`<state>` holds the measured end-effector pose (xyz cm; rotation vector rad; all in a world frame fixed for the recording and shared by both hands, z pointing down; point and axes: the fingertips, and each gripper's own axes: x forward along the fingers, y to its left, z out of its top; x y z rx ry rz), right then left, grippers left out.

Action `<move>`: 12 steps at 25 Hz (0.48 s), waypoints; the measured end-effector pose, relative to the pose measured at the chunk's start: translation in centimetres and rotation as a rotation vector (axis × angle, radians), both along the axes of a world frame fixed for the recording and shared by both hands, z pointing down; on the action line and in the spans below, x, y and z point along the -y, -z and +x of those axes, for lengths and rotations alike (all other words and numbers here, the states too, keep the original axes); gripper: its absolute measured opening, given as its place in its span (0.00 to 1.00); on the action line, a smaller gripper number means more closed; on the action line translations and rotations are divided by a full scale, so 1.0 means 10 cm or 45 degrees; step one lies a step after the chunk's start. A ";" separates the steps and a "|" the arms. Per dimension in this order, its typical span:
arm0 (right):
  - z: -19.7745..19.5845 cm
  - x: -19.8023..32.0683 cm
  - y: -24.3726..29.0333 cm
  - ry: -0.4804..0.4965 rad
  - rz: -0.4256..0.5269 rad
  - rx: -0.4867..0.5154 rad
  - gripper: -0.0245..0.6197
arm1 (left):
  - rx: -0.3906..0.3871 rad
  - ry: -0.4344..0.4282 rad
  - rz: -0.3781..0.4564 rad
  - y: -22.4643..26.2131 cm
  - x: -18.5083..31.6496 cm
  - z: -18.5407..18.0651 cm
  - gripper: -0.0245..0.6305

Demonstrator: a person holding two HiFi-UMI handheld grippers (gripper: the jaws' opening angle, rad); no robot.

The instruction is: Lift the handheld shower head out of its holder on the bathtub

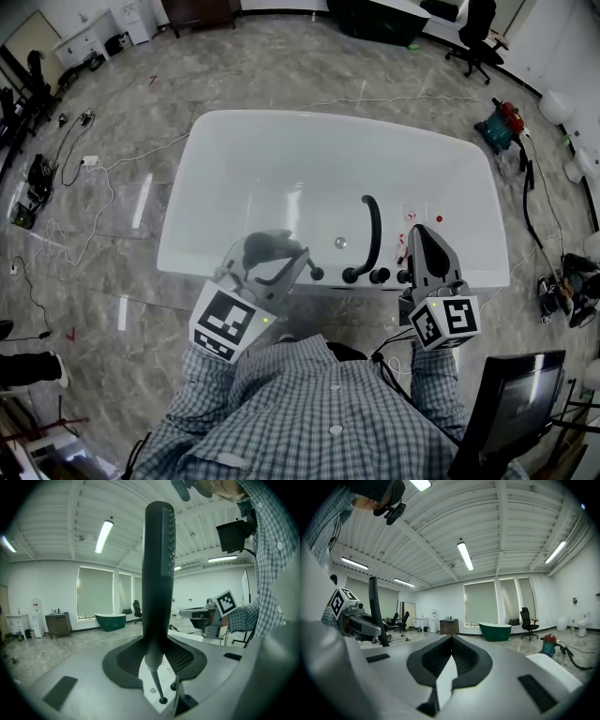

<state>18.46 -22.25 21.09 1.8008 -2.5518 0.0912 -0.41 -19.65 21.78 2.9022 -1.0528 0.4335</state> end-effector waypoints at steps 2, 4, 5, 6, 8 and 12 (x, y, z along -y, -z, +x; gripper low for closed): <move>-0.02 0.00 0.00 0.005 0.001 -0.013 0.06 | 0.003 -0.003 0.002 0.00 0.00 0.00 0.23; -0.03 0.00 -0.01 0.008 0.002 -0.021 0.06 | 0.003 -0.003 0.003 0.00 0.00 0.00 0.23; -0.03 0.00 -0.02 0.007 0.002 -0.021 0.06 | 0.003 -0.003 0.003 -0.01 0.01 0.00 0.23; -0.02 0.00 -0.03 0.005 0.001 -0.018 0.06 | 0.004 -0.004 0.003 -0.01 0.01 0.00 0.23; -0.01 0.00 -0.03 0.002 0.001 -0.014 0.06 | 0.005 -0.005 0.002 -0.01 0.01 0.00 0.23; -0.01 -0.01 -0.01 0.001 0.000 -0.017 0.06 | 0.000 -0.006 0.001 0.01 0.00 0.00 0.23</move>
